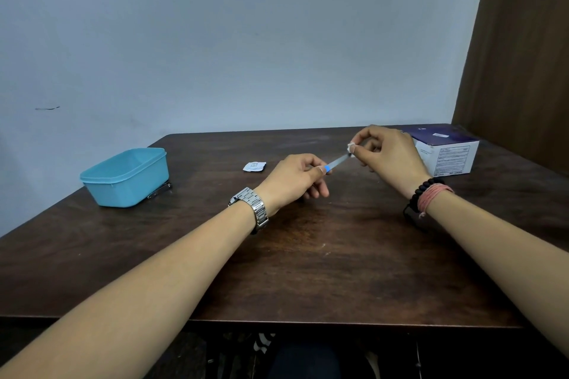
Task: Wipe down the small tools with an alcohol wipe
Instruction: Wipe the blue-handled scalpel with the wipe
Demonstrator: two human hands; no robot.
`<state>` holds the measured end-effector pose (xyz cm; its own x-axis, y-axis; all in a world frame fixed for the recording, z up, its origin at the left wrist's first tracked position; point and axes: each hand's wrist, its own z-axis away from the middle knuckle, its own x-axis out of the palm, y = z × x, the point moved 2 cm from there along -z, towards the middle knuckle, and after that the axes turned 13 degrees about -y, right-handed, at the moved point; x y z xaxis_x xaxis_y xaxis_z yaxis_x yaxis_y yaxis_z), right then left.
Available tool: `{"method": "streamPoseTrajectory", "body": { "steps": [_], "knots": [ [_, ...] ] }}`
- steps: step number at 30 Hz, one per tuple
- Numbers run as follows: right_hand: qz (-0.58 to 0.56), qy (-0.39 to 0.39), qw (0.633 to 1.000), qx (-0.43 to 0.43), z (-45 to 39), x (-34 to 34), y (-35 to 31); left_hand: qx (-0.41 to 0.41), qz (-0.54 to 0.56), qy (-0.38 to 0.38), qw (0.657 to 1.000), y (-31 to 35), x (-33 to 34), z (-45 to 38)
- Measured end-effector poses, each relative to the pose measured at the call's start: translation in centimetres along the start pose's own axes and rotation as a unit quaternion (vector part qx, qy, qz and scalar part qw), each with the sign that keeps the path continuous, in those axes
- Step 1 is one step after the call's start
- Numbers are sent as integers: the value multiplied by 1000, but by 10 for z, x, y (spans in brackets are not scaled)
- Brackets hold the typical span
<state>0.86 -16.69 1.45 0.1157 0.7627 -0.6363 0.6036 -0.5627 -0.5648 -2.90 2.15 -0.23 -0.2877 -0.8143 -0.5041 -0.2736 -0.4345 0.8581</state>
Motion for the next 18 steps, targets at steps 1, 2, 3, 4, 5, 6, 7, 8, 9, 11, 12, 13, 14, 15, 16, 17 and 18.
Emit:
{"method": "streamPoseTrajectory", "body": {
  "steps": [1, 2, 3, 4, 5, 6, 7, 8, 9, 11, 12, 13, 14, 15, 16, 17, 18],
  "knots": [
    [-7, -14, 1000, -19, 2, 1, -6, -1, -3, 6, 1000, 0, 0, 0],
    [-11, -35, 999, -40, 3, 2, -11, -2, -6, 10, 1000, -1, -1, 0],
    [-9, -56, 997, -59, 5, 5, -17, -3, -8, 13, 1000, -1, -1, -1],
    [-2, -73, 995, -73, 6, 9, -21, -3, -10, 13, 1000, -1, -2, -1],
    [5, -86, 993, -79, 6, 12, -23, -2, -13, 12, 1000, -2, -2, -1],
    [7, -95, 992, -79, 6, 15, -23, 0, -16, 9, 1000, -2, -2, -1],
    [7, -101, 992, -76, 6, 17, -23, 2, -19, 6, 1000, -2, -1, -1],
    [7, -103, 992, -72, 6, 17, -22, 2, -21, 4, 1000, -1, -1, -1],
    [10, -100, 993, -67, 6, 16, -20, 3, -22, 1, 1000, -1, -1, -1],
    [15, -88, 995, -53, 4, 13, -16, 6, -19, -4, 1000, -1, 0, 0],
    [14, -80, 996, -42, 4, 11, -13, 8, -18, -7, 1000, -1, 0, 0],
    [12, -74, 997, -32, 3, 10, -10, 10, -17, -10, 1000, 0, 1, 0],
    [10, -68, 997, -23, 2, 9, -7, 13, -16, -11, 1000, 0, 1, 1],
    [8, -64, 998, -15, 1, 9, -5, 14, -14, -12, 1000, 0, 1, 1],
    [7, -60, 998, -9, 0, 9, -3, 14, -11, -11, 1000, 0, 1, 1],
    [8, -56, 998, -5, 0, 9, -2, 13, -9, -10, 1000, 0, 0, 1],
    [10, -52, 999, 0, -1, 9, -1, 12, -8, -8, 1000, 1, 0, 1]
  ]
}}
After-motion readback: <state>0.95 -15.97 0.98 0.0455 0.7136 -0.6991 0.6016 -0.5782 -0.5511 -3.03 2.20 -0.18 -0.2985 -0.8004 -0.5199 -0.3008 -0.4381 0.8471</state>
